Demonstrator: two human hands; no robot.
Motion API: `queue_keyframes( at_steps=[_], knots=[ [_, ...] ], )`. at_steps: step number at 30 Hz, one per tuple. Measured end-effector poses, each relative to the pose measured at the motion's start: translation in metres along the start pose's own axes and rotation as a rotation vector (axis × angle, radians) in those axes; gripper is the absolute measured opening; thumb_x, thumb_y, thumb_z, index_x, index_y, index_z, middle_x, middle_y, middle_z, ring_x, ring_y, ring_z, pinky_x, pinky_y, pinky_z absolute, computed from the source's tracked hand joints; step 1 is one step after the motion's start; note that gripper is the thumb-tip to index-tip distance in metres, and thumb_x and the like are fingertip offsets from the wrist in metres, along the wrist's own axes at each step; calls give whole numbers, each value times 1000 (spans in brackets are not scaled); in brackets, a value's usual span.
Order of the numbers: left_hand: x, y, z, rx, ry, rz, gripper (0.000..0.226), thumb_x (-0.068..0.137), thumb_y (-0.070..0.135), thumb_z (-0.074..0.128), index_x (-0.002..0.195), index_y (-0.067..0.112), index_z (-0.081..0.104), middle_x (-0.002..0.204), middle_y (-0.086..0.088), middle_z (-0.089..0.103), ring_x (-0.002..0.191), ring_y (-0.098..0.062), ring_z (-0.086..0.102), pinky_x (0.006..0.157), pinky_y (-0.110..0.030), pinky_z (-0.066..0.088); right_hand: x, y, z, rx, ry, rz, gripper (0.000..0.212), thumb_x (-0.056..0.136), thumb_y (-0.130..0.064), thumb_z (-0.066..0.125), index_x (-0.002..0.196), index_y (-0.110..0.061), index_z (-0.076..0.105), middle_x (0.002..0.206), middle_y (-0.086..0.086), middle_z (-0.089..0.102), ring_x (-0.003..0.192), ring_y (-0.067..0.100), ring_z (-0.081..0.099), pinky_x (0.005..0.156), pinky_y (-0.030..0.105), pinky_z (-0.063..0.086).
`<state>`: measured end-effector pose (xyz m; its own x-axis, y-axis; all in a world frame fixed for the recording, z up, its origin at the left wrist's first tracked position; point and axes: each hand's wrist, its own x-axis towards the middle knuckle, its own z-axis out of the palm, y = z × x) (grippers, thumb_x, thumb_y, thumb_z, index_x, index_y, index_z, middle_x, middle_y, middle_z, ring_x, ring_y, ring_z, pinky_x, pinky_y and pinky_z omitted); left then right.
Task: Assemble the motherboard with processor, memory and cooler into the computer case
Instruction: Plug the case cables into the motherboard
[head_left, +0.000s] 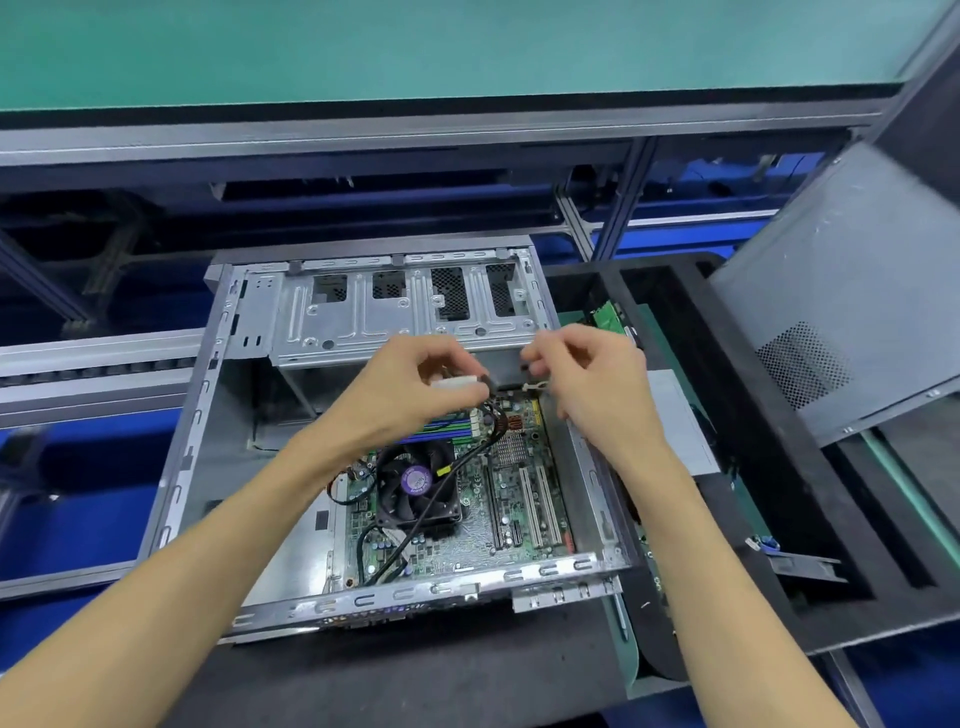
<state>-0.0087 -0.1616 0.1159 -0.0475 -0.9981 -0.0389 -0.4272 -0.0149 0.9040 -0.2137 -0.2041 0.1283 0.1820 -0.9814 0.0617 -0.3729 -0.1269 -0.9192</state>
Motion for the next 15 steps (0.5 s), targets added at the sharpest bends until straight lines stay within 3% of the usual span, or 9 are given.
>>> queue_keyframes(
  at_steps=[3, 4, 6, 8, 11, 15],
  knots=[
    [8, -12, 16, 472, -41, -43, 17, 69, 45, 68, 83, 35, 66, 76, 24, 66, 65, 2, 62, 61, -25, 49, -1, 15, -3, -130, 212, -41, 16, 98, -29, 59, 92, -25, 73, 87, -9, 70, 85, 7, 64, 75, 24, 52],
    [12, -17, 23, 602, -42, -33, 17, 71, 44, 67, 85, 34, 65, 77, 22, 66, 68, -2, 62, 63, -26, 48, -1, 22, -2, -178, 192, -21, 14, 98, -31, 59, 103, -24, 71, 101, -6, 68, 98, 11, 61, 84, 28, 51],
    [24, -29, 35, 741, -30, 13, 16, 75, 41, 66, 88, 32, 63, 84, 14, 68, 78, -12, 62, 67, -28, 44, -2, 35, 2, -293, 63, 41, 32, 99, -33, 60, 128, -20, 61, 126, 0, 58, 119, 16, 51, 98, 29, 43],
    [38, -38, 44, 766, -36, 31, 16, 76, 39, 66, 89, 31, 62, 86, 10, 68, 81, -18, 62, 68, -29, 45, -2, 43, 5, -257, -48, 119, 45, 101, -34, 57, 143, -19, 50, 134, 0, 55, 119, 13, 53, 96, 27, 43],
    [57, -47, 57, 764, -46, 16, 16, 77, 40, 65, 88, 30, 59, 83, 7, 68, 77, -20, 62, 65, -30, 45, -2, 48, 6, -113, -80, 168, 43, 102, -35, 54, 144, -28, 48, 126, -8, 60, 102, -5, 56, 77, 13, 41],
    [84, -53, 69, 677, -108, -169, 25, 82, 49, 60, 76, 25, 55, 70, 9, 61, 62, -13, 57, 52, -26, 36, -3, 51, 6, -14, -53, 188, 38, 101, -37, 56, 139, -35, 51, 124, -15, 60, 103, -10, 56, 78, 14, 42]
  ],
)
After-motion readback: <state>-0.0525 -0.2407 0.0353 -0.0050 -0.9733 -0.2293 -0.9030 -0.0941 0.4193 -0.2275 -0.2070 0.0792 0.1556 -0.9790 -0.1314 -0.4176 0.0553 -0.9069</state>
